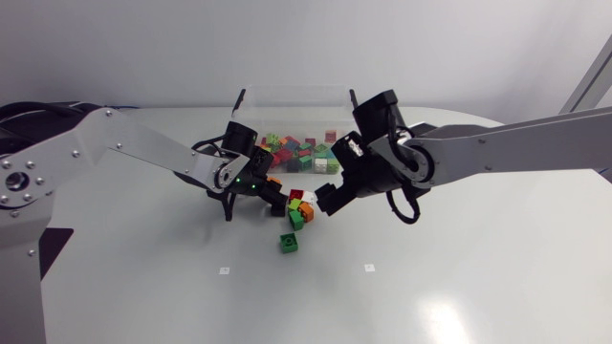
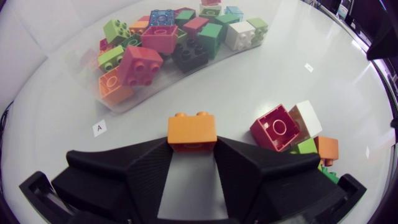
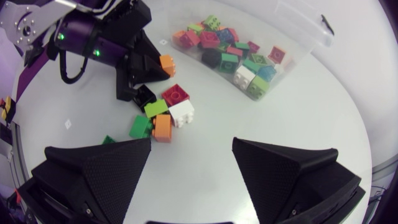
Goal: Place the duplo bricks in the container
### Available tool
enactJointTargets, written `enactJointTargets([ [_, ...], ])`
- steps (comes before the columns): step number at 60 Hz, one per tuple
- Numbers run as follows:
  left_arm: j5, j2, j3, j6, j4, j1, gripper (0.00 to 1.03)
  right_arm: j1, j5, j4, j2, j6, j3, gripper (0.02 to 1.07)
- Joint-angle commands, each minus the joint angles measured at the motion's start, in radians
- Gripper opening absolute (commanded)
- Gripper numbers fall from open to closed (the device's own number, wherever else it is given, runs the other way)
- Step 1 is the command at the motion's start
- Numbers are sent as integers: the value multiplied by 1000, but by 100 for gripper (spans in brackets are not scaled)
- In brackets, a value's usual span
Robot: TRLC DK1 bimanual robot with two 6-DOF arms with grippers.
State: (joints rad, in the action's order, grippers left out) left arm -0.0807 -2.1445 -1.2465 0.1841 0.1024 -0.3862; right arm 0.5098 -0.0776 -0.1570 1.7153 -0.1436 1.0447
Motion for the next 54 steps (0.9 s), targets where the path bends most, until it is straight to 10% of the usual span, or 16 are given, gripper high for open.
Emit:
enactJointTargets([
  [1, -13, 3, 10, 15, -10, 13, 32, 6, -2, -4, 61, -39, 28, 96],
  [54, -82, 290, 237, 127, -33, 119, 27, 62, 32, -144, 300, -27, 241, 93],
])
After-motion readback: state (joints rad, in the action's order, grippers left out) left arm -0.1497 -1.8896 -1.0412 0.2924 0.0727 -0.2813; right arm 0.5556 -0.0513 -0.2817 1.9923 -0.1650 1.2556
